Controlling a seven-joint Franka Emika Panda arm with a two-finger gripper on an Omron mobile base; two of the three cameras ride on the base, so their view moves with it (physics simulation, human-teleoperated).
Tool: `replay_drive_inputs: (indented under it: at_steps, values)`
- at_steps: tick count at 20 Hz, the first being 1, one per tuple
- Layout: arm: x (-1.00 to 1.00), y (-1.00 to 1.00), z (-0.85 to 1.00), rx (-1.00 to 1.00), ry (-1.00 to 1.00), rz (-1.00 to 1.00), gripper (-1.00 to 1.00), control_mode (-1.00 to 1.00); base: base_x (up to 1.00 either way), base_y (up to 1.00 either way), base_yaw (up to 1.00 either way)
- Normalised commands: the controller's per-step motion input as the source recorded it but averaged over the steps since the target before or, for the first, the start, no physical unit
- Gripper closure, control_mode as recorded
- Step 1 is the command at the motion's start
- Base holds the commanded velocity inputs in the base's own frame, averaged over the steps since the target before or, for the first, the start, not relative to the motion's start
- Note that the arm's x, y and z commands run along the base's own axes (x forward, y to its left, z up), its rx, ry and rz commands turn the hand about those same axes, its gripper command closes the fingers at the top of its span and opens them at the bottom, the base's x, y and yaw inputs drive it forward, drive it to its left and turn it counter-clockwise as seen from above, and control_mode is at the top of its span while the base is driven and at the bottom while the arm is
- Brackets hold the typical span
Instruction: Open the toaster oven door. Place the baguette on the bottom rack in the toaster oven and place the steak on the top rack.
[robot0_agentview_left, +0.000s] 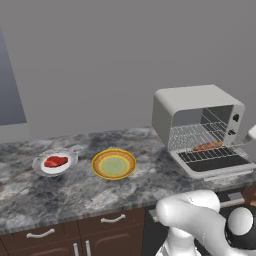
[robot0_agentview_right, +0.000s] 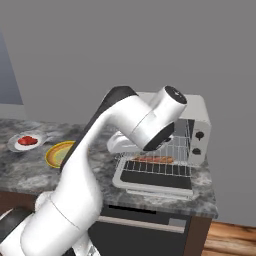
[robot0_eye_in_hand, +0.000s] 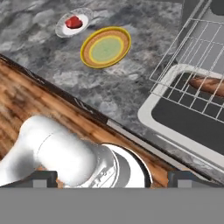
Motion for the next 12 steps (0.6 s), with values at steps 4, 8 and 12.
replay_drive_inputs:
  at_steps: [4,8,12]
  values:
    - [-0.4,1.0,0.35,-0.17,-0.23,-0.08,-1.0,-1.0,0.0,0.0,0.0]
    - [-0.31,0.98,0.44,-0.14,-0.1,-0.05,-1.0,-1.0,0.0,0.0,0.0]
    - [-0.15,0.86,0.48,-0.12,-0.01,-0.03,-1.0,-1.0,0.0,0.0,0.0]
